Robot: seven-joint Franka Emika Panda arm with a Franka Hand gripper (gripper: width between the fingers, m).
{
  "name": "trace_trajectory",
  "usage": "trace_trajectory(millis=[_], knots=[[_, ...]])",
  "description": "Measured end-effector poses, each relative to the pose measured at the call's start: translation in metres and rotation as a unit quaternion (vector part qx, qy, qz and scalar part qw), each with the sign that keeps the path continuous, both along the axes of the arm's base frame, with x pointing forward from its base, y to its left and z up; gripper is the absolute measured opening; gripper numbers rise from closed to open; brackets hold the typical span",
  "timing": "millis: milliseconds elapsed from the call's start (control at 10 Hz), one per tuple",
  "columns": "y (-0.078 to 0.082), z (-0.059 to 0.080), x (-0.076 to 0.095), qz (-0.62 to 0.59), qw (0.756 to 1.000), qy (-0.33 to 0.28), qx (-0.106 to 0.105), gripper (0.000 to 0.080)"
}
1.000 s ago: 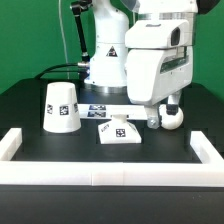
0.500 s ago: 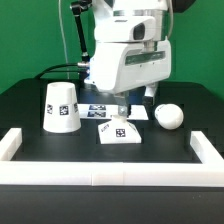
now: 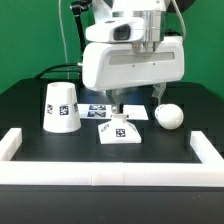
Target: Assemble lamp
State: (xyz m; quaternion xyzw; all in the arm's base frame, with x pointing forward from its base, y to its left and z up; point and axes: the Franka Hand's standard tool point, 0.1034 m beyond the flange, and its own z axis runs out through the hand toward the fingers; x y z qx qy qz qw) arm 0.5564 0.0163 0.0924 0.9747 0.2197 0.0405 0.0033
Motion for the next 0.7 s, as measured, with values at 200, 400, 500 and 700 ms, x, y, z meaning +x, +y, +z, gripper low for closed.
trace_trajectory(millis=[200,400,500,700], knots=[[-0.018,-0.006,-0.027,-0.042,0.999,-0.002,-0.002,0.0700],[-0.031,-0.006,-0.043,-0.054,0.999,0.000,-0.006,0.0700],[-0.029,-0.007,-0.042,-0.052,0.999,0.000,-0.006,0.0700],[-0.029,-0.008,-0.042,-0.050,0.999,0.001,-0.006,0.0700]])
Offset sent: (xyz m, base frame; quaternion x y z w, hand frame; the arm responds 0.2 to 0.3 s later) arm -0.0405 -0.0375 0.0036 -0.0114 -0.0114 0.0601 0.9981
